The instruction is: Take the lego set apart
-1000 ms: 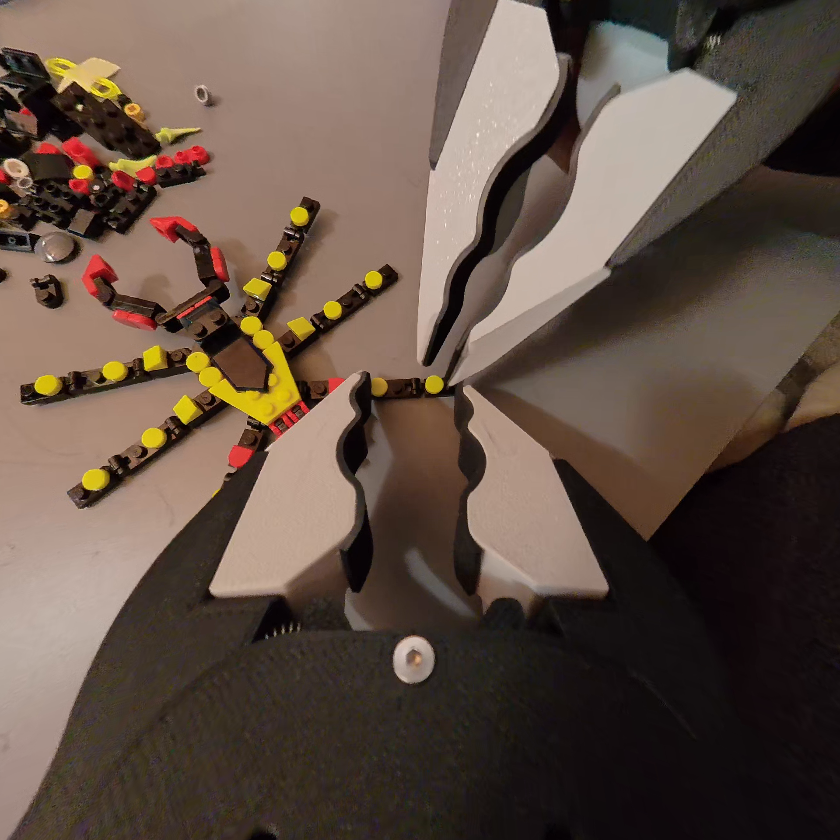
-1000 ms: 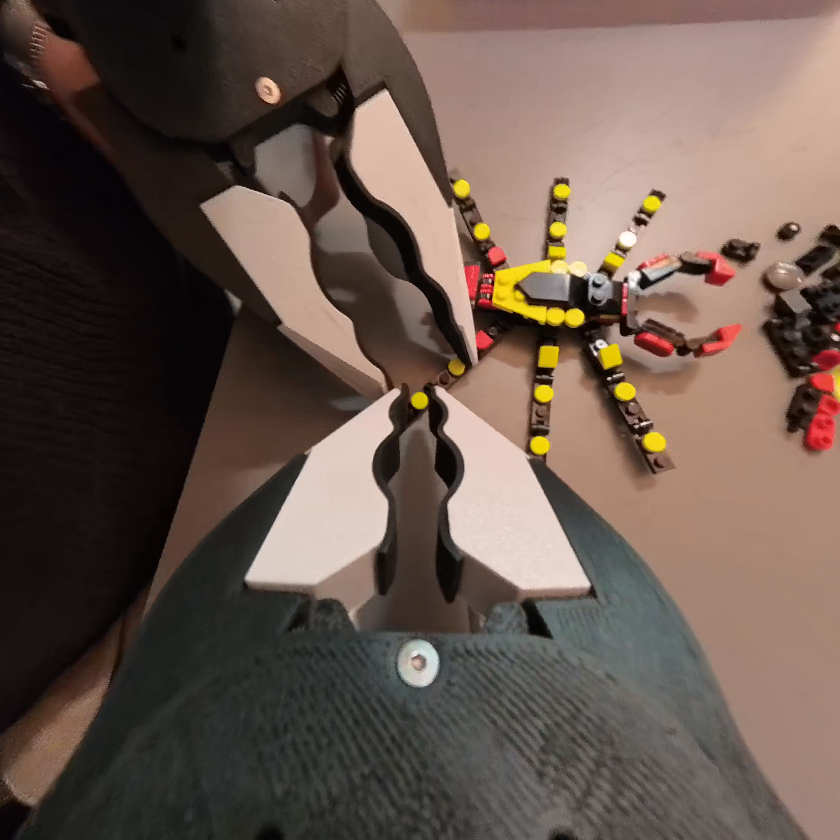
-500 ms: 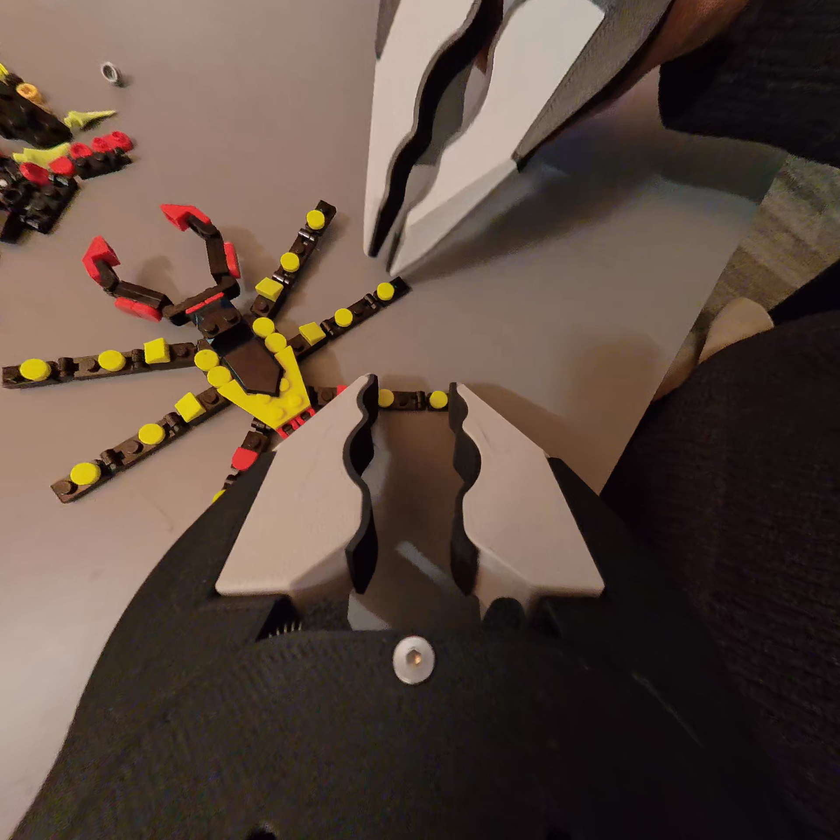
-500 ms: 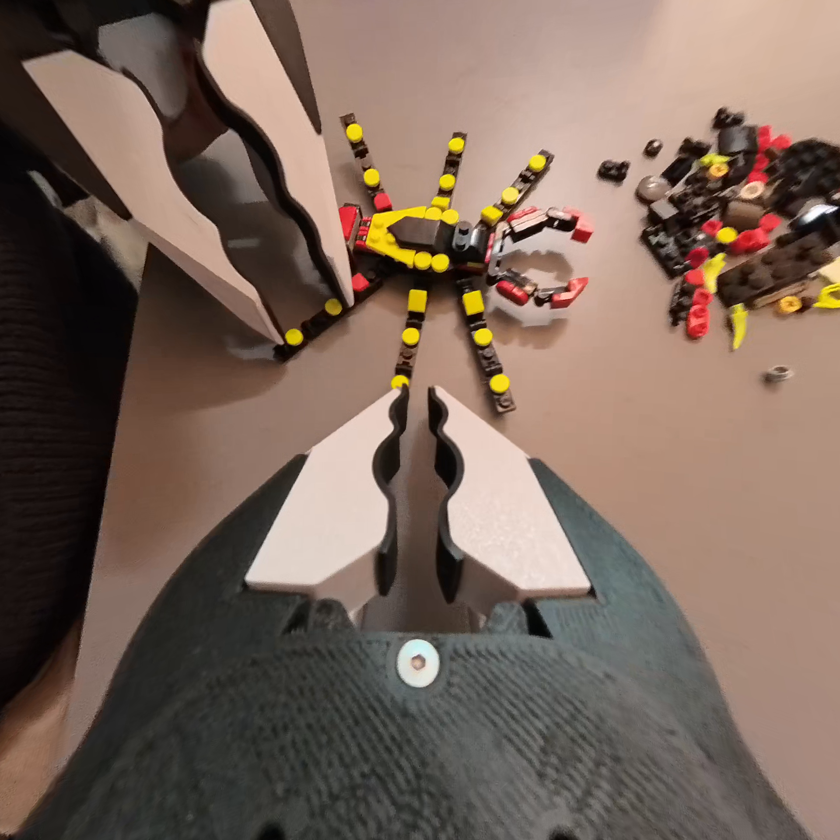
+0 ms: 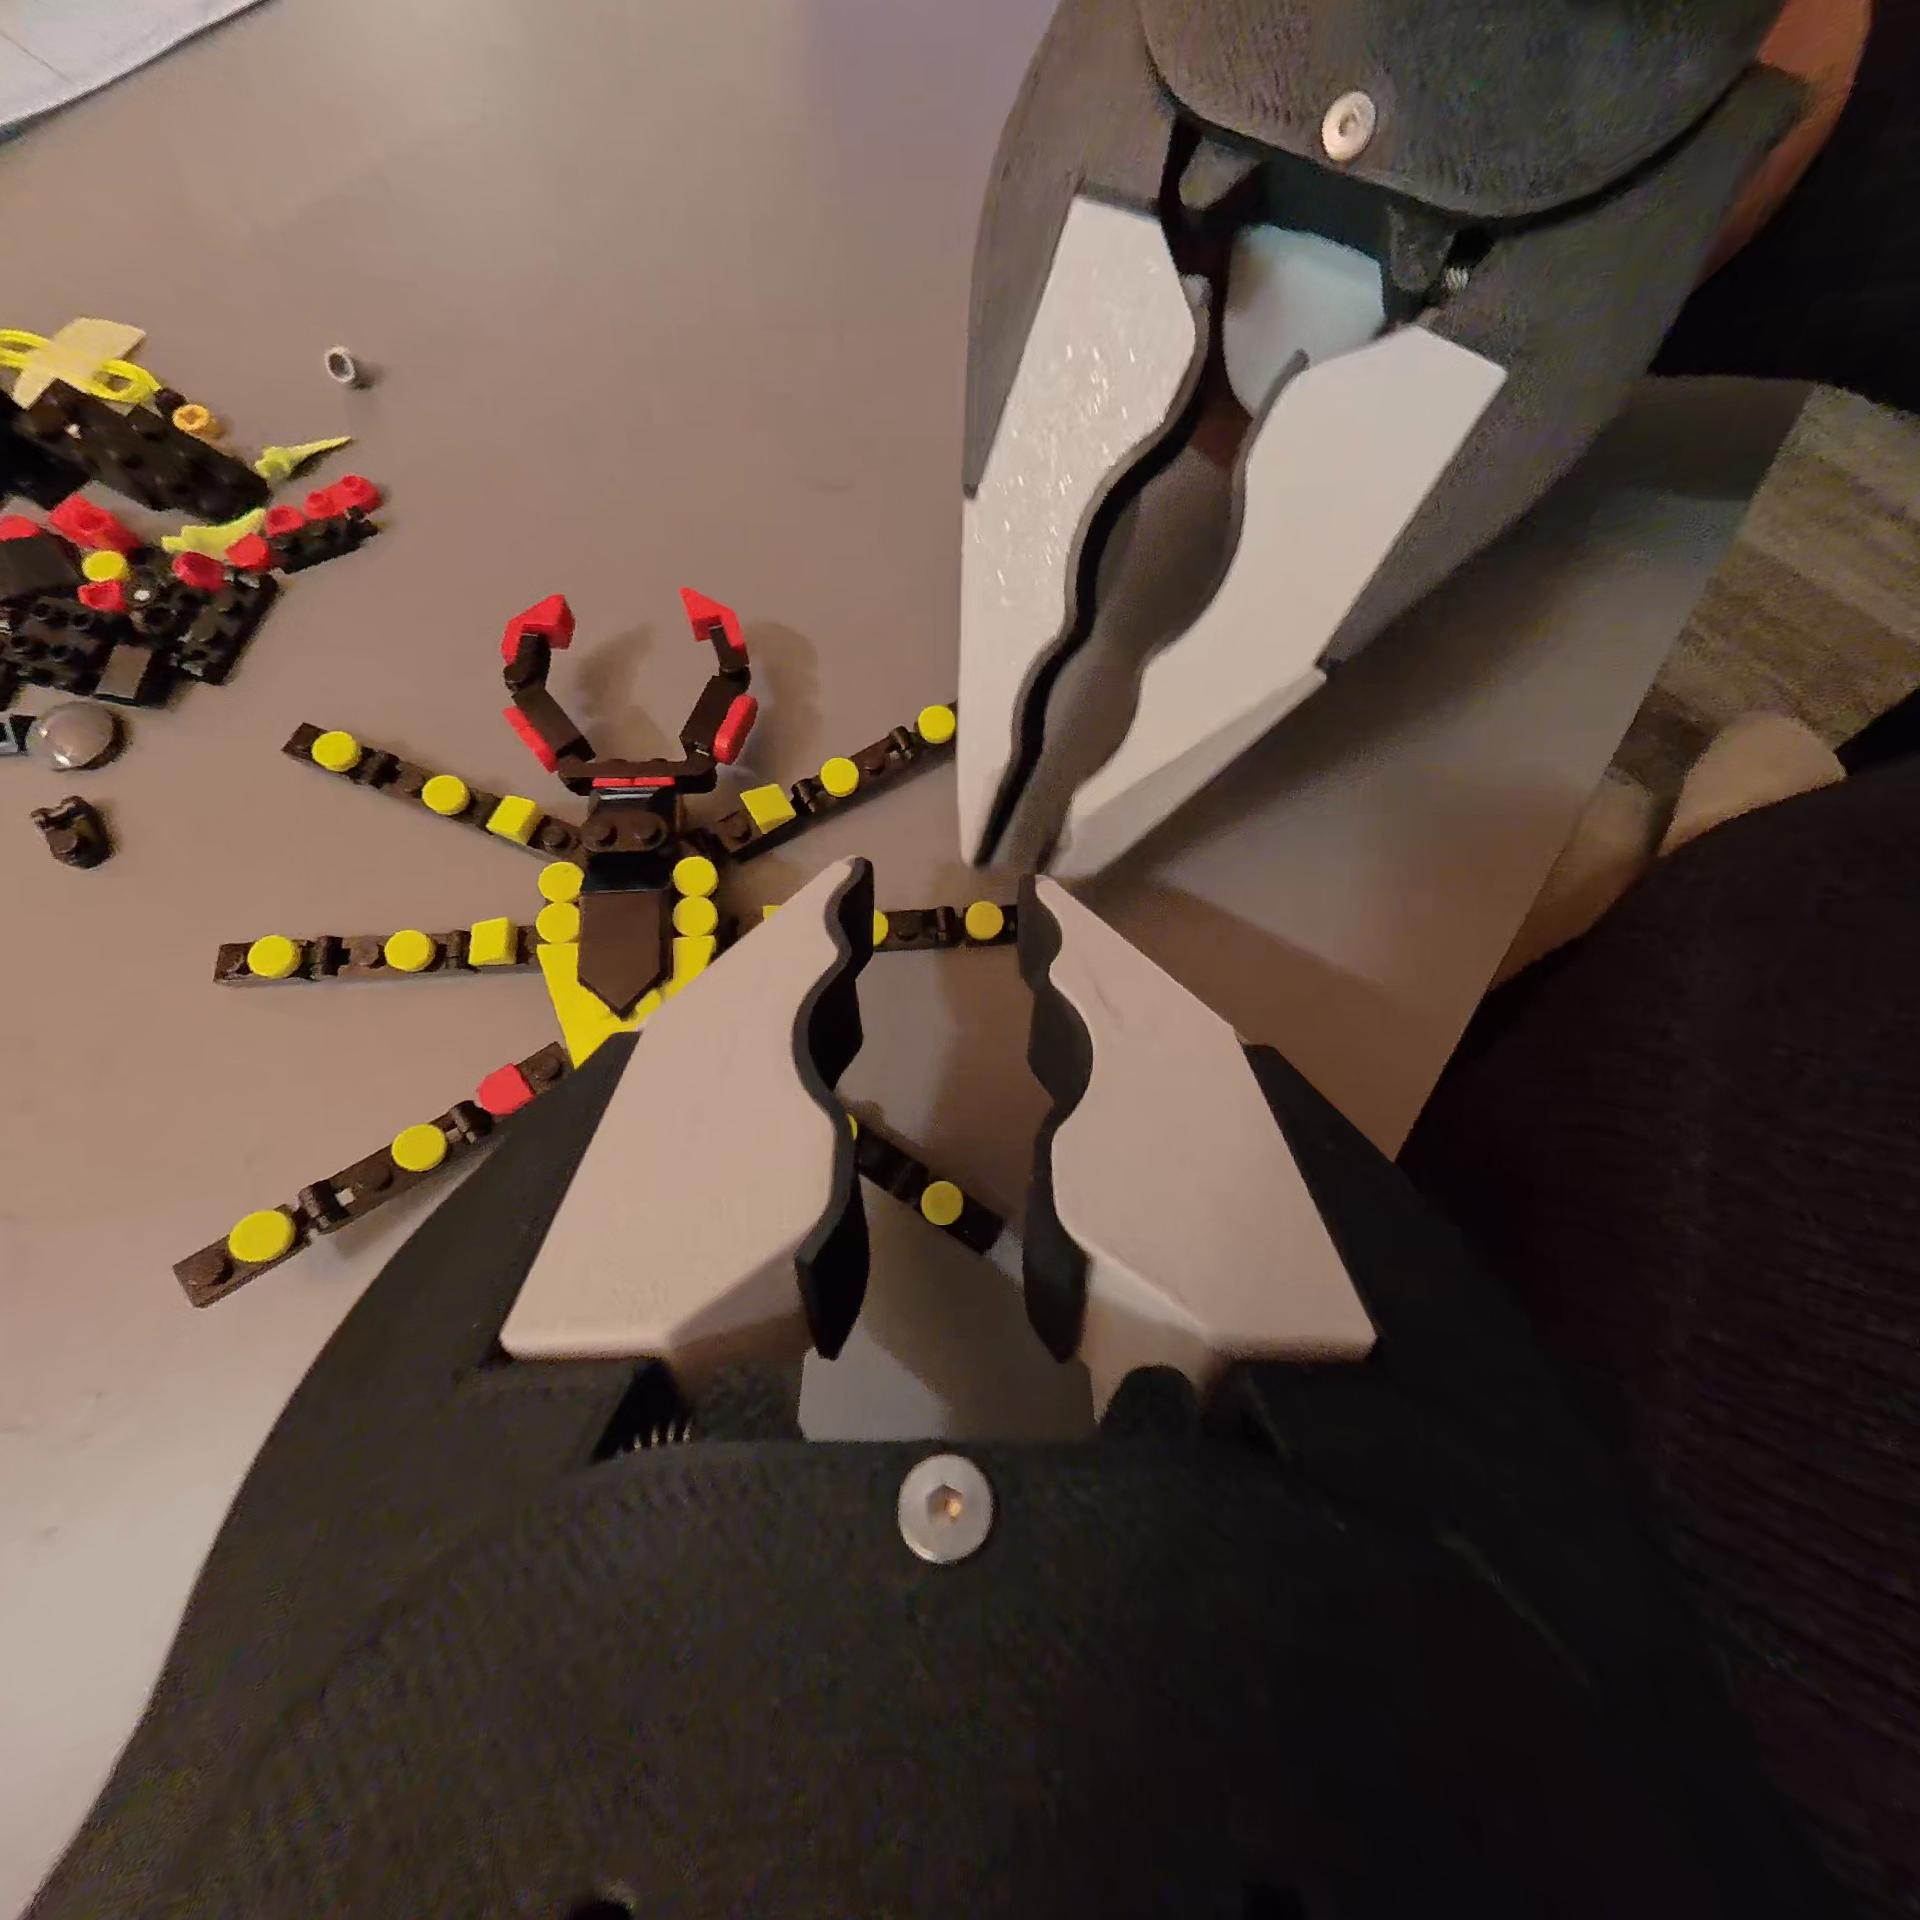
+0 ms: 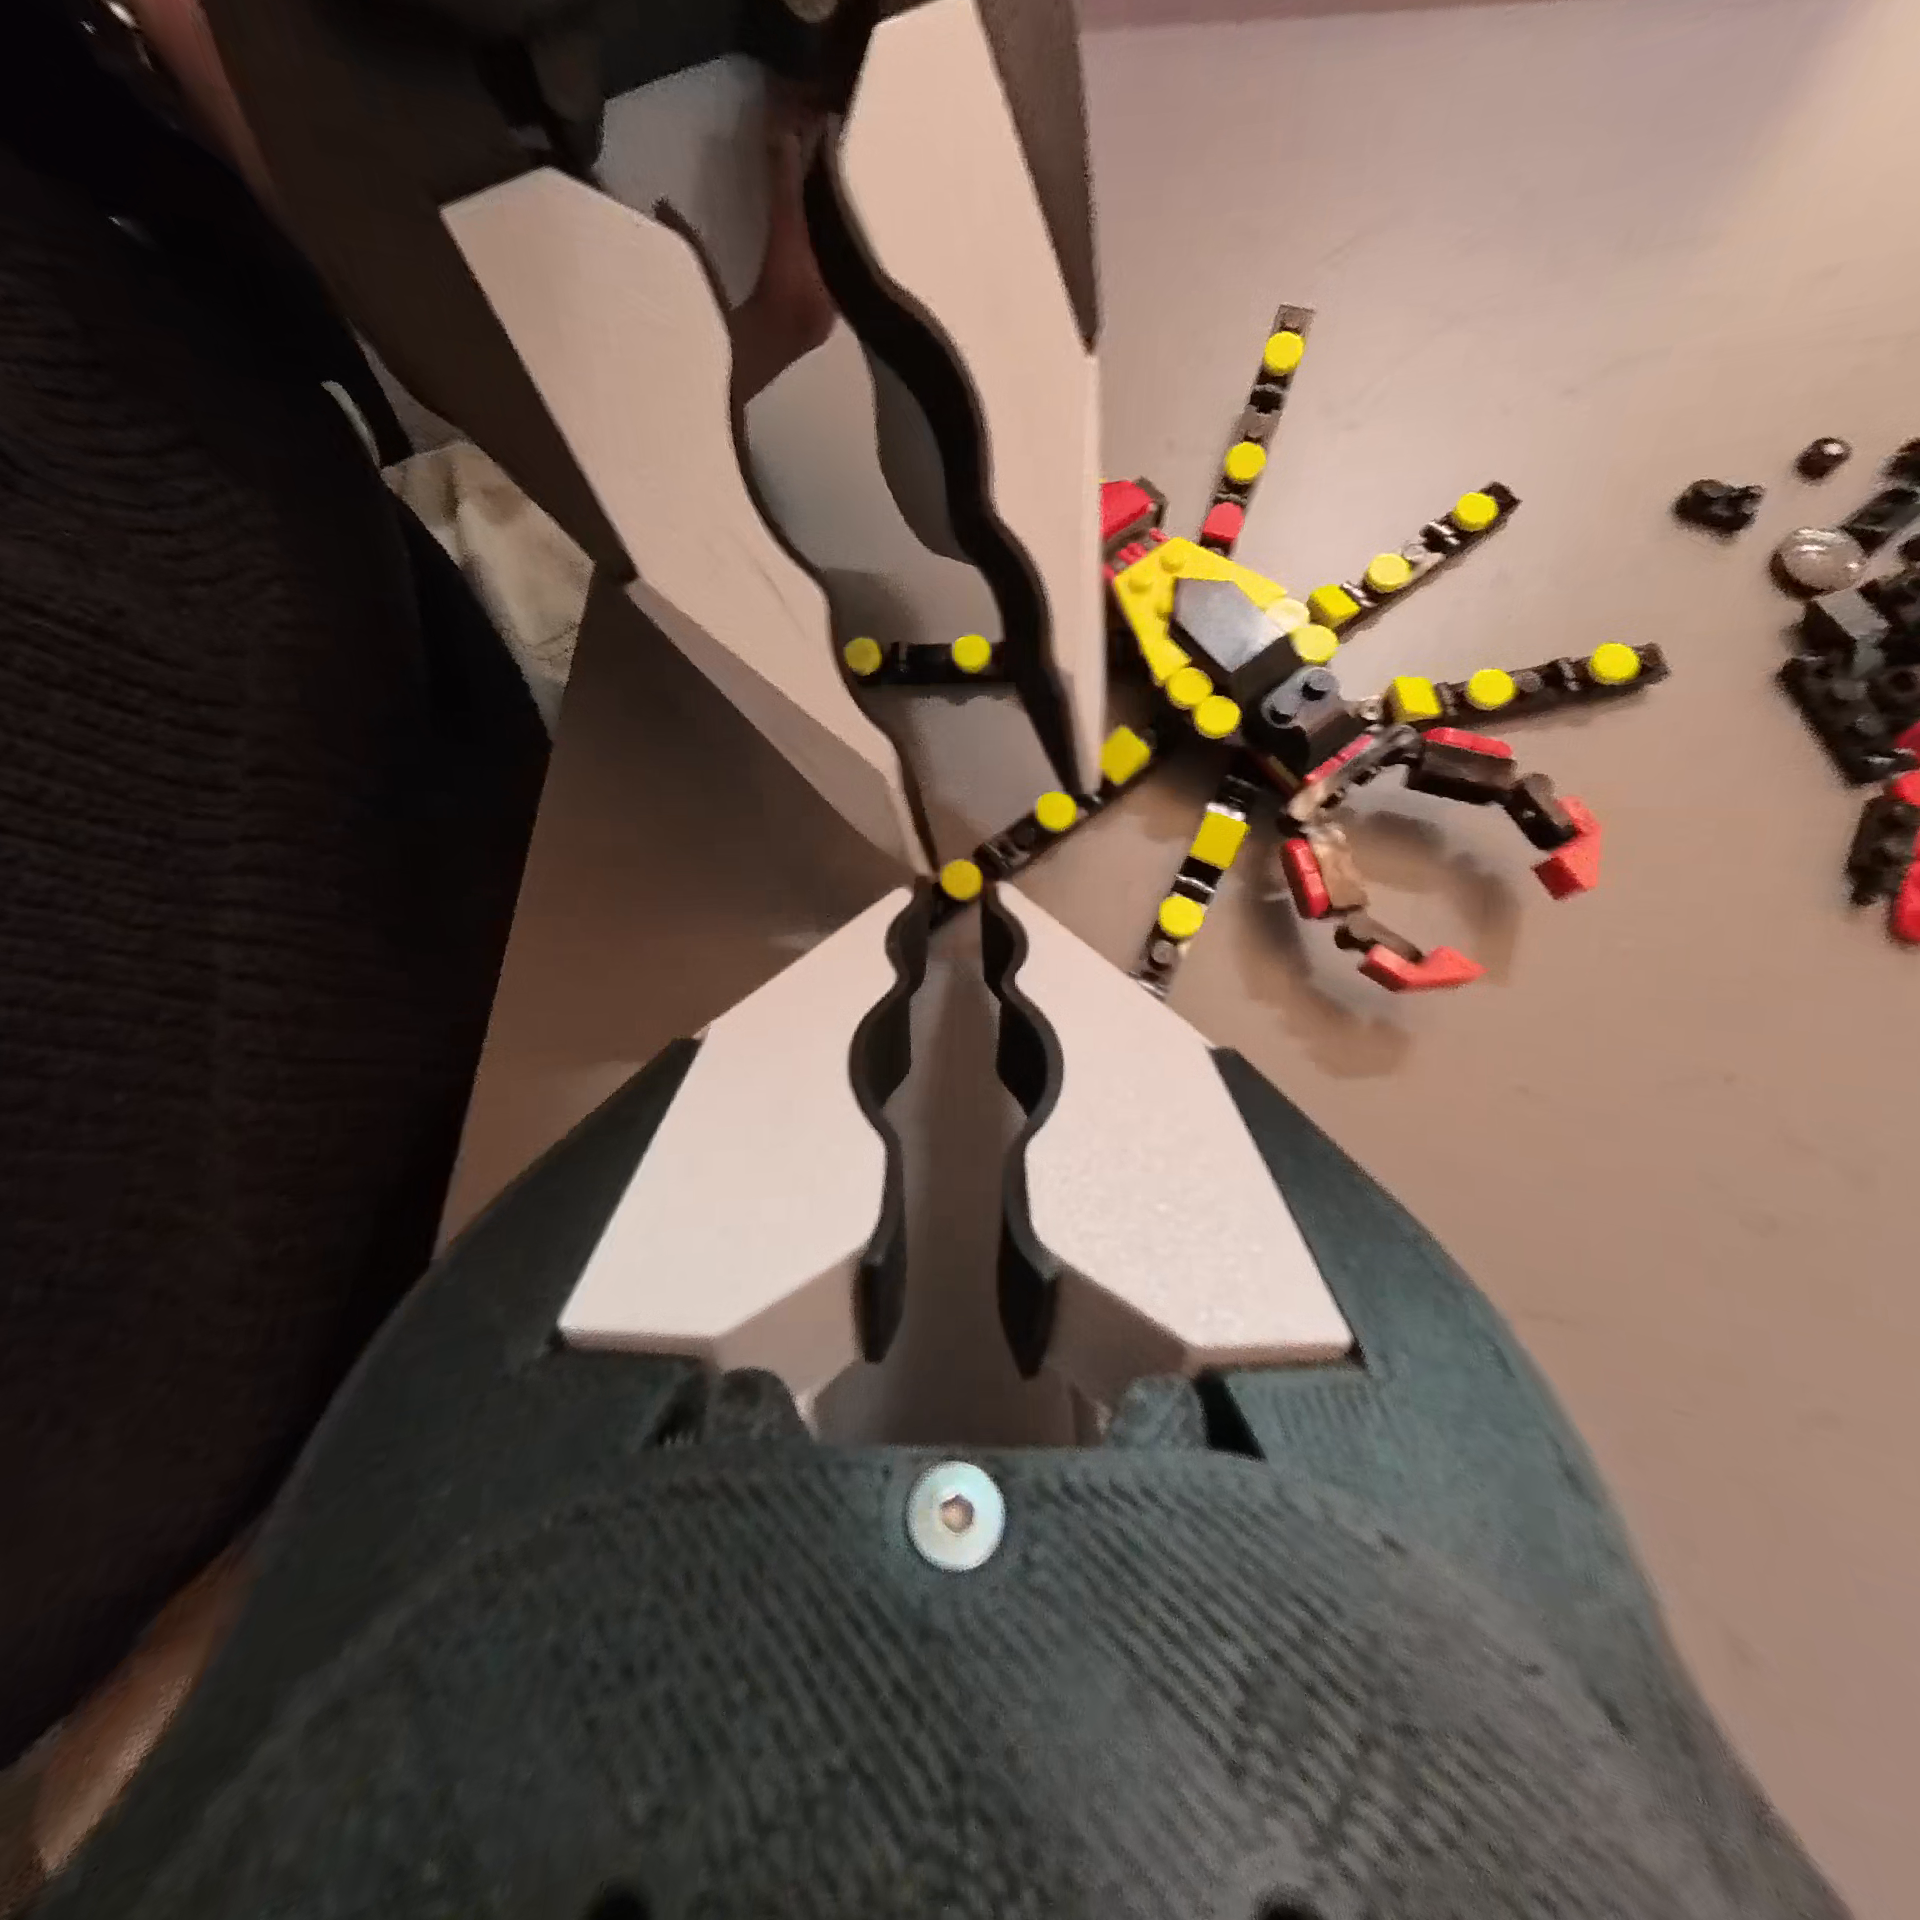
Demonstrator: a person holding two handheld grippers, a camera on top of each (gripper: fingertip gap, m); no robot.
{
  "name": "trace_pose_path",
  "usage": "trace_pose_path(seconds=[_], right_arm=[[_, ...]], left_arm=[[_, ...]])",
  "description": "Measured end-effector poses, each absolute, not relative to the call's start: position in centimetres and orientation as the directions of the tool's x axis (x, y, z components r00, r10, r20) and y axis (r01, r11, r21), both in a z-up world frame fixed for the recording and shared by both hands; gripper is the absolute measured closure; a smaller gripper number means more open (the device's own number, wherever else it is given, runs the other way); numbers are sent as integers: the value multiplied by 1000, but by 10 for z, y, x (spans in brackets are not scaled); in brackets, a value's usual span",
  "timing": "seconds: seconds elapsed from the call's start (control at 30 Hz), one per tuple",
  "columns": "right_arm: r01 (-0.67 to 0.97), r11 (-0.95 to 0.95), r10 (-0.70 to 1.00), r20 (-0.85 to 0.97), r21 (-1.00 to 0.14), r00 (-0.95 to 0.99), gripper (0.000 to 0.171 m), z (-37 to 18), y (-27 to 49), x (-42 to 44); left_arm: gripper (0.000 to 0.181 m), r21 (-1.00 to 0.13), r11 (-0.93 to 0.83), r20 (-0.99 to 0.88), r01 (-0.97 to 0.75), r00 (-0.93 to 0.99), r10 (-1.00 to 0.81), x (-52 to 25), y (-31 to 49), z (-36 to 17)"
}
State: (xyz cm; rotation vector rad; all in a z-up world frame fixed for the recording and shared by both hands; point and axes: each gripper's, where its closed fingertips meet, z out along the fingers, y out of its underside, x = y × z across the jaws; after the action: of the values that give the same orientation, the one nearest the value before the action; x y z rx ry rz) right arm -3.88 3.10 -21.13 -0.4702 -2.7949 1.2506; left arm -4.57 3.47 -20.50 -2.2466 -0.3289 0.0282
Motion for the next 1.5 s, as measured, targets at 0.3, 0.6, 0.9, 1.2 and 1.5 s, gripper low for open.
trace_pose_path(seconds=[0.3, 0.6, 0.9, 1.2, 1.5], right_arm=[[259, 638, 347, -30, -725, -938, 163, -211, 51, -55], [282, 635, 373, -35, -719, -927, 163, -213, 67, -62], [280, 648, 329, -72, -709, -942, 166, -219, 55, -51], [258, 668, 296, -69, -698, -953, 163, -223, 45, -42], [271, 608, 301, -100, -746, -948, 164, -210, 36, -44]], left_arm=[[147, -719, -658, 65, 223, 965, 256, -43, 36, -219], [146, -700, -679, 66, 219, 967, 244, -37, 39, -227], [145, -759, -616, 53, 213, 962, 269, -46, 44, -212], [145, -730, -651, 28, 206, 962, 273, -44, 44, -221], [147, -736, -637, 54, 231, 957, 284, -45, 44, -222]])
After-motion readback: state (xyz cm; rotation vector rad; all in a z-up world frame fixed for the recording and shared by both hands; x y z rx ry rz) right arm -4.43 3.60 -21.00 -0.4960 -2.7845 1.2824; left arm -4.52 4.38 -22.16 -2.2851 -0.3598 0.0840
